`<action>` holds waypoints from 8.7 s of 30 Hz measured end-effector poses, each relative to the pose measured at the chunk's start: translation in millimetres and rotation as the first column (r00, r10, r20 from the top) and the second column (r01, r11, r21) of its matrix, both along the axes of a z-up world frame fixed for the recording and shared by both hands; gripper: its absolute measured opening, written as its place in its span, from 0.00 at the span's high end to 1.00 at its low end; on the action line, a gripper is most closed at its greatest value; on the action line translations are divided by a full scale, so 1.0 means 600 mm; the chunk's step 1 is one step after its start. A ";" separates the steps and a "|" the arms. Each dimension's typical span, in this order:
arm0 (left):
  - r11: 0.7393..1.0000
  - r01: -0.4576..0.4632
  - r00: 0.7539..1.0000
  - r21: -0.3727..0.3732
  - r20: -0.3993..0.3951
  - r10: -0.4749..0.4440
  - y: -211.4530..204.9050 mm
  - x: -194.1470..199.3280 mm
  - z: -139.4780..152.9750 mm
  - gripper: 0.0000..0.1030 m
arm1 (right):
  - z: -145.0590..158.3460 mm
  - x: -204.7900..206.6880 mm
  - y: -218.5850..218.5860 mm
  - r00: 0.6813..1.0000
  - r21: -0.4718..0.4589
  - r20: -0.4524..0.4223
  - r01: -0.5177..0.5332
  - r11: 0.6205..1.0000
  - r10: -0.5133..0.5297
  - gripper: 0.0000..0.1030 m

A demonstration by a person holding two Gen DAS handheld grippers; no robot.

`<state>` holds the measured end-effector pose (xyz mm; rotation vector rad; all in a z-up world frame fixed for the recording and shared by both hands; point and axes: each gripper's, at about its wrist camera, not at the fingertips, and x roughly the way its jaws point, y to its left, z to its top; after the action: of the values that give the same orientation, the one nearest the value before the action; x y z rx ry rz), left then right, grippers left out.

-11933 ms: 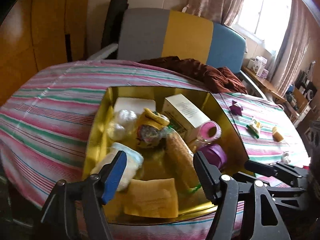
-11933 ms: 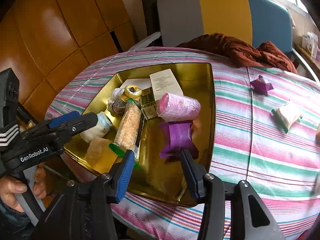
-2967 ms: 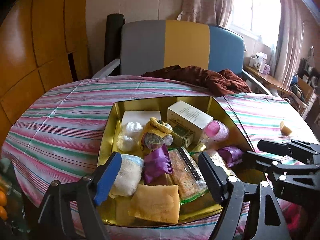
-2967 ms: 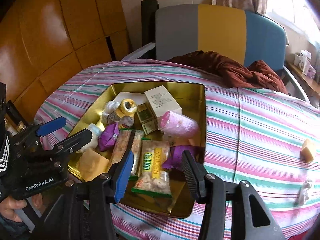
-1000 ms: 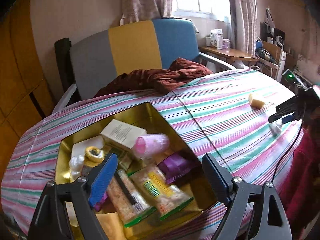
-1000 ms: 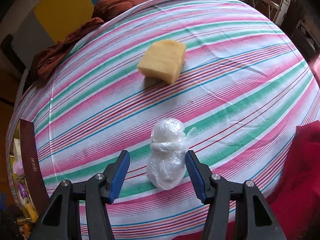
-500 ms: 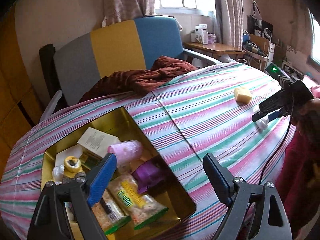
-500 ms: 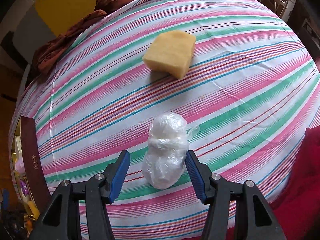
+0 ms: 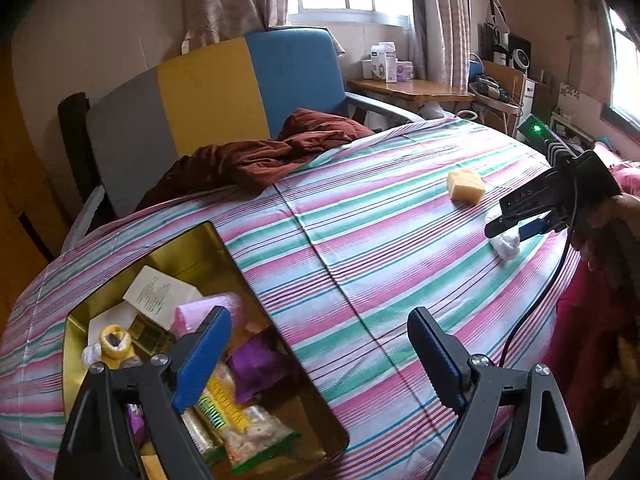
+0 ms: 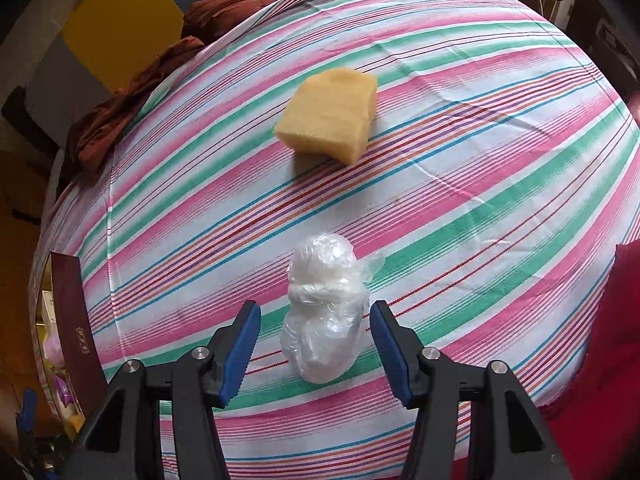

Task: Organize objects

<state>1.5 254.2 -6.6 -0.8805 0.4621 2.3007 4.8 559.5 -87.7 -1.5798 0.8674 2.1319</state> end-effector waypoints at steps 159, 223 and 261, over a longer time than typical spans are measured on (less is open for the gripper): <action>0.838 -0.490 0.867 0.241 0.234 0.440 -0.377 -0.088 -0.024 0.48 | 0.101 -0.105 -0.586 0.638 0.140 -0.372 -0.680 0.720 0.675 0.67; 0.795 -0.593 0.801 0.129 -0.009 0.599 -0.363 0.019 0.017 0.00 | 0.105 0.014 -0.595 0.709 0.531 -0.380 -0.358 0.768 0.594 0.52; 0.749 -0.655 0.754 0.097 0.021 0.656 -0.385 0.013 0.000 0.01 | 0.098 0.002 -0.594 0.736 0.548 -0.353 -0.339 0.765 0.578 0.45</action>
<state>9.4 23.4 -6.5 -1.1047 0.0193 2.9377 6.1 203.1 -29.1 -1.0735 0.0215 2.9209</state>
